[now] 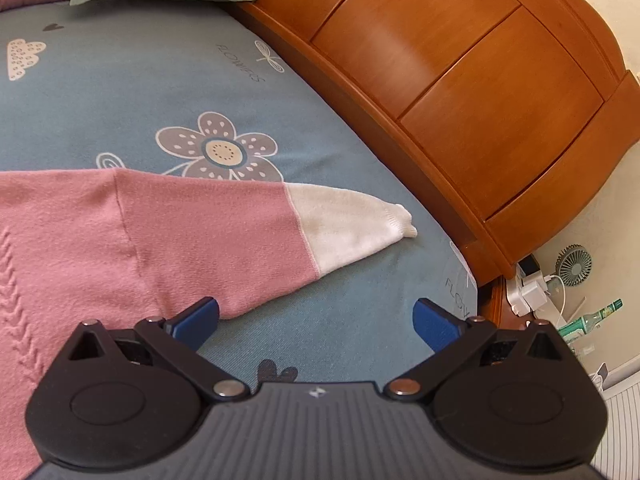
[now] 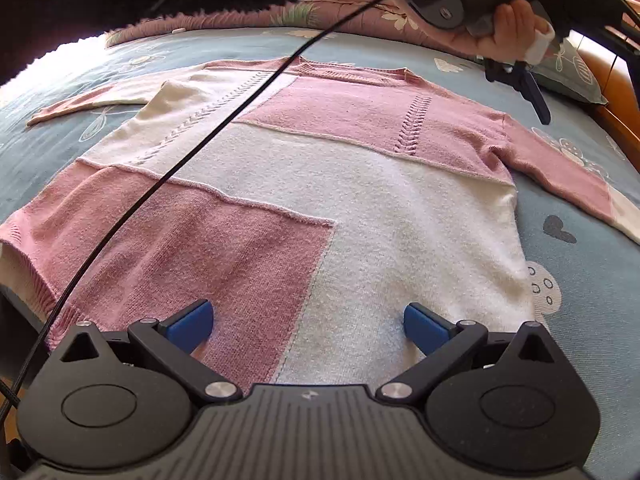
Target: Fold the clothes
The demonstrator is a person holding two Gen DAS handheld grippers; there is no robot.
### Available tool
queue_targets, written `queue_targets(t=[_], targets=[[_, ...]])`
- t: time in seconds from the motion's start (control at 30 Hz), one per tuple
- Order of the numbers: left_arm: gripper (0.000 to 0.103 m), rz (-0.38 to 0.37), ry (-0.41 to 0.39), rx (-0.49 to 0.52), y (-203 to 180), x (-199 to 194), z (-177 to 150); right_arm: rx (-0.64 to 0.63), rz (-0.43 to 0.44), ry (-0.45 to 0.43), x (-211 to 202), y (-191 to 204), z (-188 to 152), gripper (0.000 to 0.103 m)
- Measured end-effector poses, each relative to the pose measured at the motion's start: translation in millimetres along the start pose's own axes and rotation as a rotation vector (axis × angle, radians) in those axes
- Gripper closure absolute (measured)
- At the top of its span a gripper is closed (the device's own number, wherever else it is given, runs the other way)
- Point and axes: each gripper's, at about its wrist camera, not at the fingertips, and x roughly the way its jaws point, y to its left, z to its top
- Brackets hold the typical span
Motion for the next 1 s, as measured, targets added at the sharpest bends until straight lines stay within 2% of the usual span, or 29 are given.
queue_targets(t=[0.17, 0.23, 0.4, 0.53, 0.7, 0.8, 0.97, 1.0], targets=[[0.001, 0.115, -0.055, 0.005, 1, -73, -21, 0.042, -0.022, -0.054, -7, -4, 3, 0.0], [0.001, 0.152, -0.079, -0.01, 5, -99, -35, 0.079, -0.057, -0.073, -7, -11, 6, 0.0], [0.001, 0.243, -0.119, -0.079, 25, -147, -80, 0.131, -0.092, -0.039, 3, -24, 6, 0.0], [0.001, 0.326, -0.157, -0.121, 41, -165, -129, 0.17, -0.117, -0.008, 12, -34, 5, 0.0], [0.001, 0.432, -0.235, -0.147, 50, -173, -191, 0.195, -0.105, -0.003, 15, -40, 4, 0.0], [0.001, 0.439, -0.248, -0.194, 55, -172, -229, 0.192, -0.102, -0.004, 15, -40, 4, 0.0], [0.001, 0.439, -0.204, -0.292, 59, -165, -297, 0.186, -0.097, -0.005, 16, -41, 5, 0.0], [0.001, 0.442, -0.225, -0.272, 55, -168, -309, 0.185, -0.097, -0.005, 17, -41, 5, 0.0]])
